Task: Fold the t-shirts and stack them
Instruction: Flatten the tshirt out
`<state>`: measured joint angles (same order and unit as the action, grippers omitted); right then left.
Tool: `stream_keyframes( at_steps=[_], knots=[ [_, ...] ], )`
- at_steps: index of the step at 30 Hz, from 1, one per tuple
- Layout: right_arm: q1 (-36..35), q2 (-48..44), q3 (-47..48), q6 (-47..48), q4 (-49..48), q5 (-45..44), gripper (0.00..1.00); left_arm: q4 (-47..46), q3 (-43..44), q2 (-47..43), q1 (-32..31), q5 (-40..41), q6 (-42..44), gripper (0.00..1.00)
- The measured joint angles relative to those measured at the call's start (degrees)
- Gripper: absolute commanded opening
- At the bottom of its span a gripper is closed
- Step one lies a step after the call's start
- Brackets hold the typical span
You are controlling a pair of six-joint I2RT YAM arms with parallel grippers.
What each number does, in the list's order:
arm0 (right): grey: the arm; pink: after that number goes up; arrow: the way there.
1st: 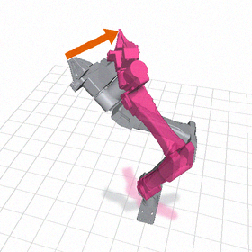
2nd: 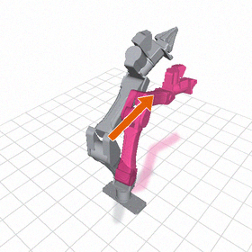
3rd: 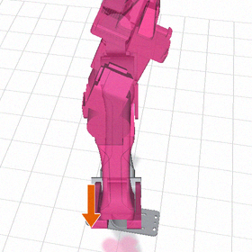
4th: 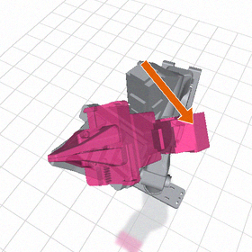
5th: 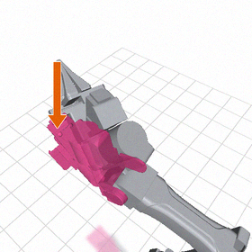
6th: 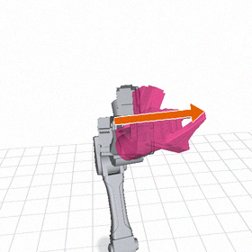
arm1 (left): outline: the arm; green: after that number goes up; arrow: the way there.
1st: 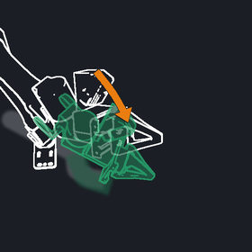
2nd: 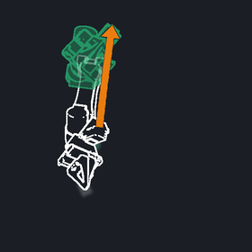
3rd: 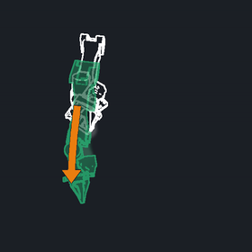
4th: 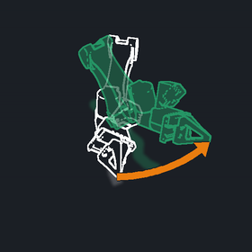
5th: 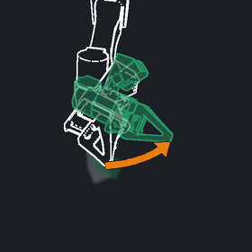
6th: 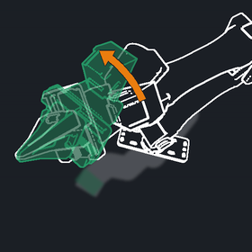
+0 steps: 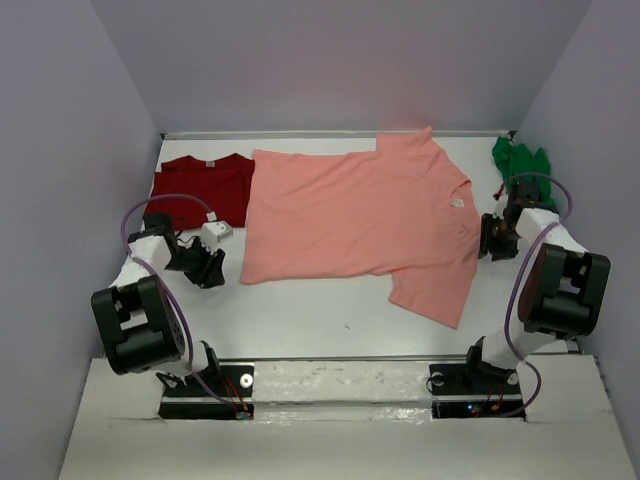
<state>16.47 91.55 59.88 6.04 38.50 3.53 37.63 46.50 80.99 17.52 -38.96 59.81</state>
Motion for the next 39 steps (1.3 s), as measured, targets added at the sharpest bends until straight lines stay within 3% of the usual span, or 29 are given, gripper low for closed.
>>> stream_keyframes(
  at_steps=[10, 19, 27, 32, 39],
  knots=[
    [0.0, -0.02, -0.81, 0.37, -0.59, -1.4, 0.44, 15.87, 2.38, 3.8, -0.04, -3.32, 16.02, 0.51],
    [0.0, -0.04, -0.83, 0.61, -0.74, -1.68, 0.43, 19.06, 2.82, 5.27, -0.04, -4.87, 20.9, 0.55],
    [0.0, -0.04, -0.83, 1.25, -0.83, -1.81, 0.42, 12.76, 4.57, 4.55, -1.16, -3.17, 17.31, 0.54],
    [0.0, -0.04, -0.83, 1.53, -0.87, -1.81, 0.42, 4.96, 1.4, -1.95, -8.04, 0.68, 13.33, 0.55],
    [0.0, -0.04, -0.83, 1.68, -0.98, -1.79, 0.42, -0.72, -1.14, -3.58, -15.37, 4.11, 9.62, 0.54]
  ],
)
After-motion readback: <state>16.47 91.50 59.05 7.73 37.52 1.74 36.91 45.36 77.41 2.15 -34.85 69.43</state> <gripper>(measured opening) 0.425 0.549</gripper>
